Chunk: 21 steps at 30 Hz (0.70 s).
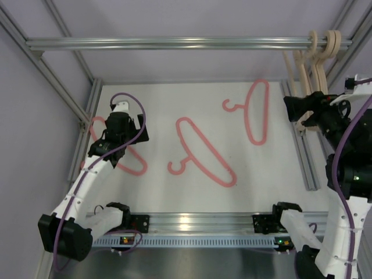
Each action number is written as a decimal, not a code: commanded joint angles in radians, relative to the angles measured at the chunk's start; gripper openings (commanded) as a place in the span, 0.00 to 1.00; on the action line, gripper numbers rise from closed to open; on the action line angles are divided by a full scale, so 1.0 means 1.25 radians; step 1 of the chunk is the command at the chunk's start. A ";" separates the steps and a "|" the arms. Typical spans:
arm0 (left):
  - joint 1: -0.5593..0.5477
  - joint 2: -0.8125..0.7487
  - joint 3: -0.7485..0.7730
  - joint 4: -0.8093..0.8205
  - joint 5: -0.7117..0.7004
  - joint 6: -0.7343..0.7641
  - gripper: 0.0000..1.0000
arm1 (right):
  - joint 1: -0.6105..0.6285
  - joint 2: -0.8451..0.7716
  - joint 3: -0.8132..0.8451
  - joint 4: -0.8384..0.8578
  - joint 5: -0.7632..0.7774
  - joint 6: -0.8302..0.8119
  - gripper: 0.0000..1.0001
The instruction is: Organize the hangers
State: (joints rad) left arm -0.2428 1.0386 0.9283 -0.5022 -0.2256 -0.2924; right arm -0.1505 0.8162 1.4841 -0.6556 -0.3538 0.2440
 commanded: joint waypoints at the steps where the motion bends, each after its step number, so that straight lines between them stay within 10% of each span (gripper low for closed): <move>1: 0.003 0.005 0.002 0.007 0.061 -0.007 0.98 | 0.012 0.012 -0.096 0.187 -0.172 0.077 0.72; 21: -0.007 0.043 -0.156 0.013 0.235 -0.209 0.98 | 0.723 0.505 -0.369 0.278 0.222 0.001 0.71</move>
State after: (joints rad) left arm -0.2459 1.1164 0.7731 -0.5011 0.0479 -0.4999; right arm 0.6876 1.3643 1.0397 -0.3592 -0.1390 0.2623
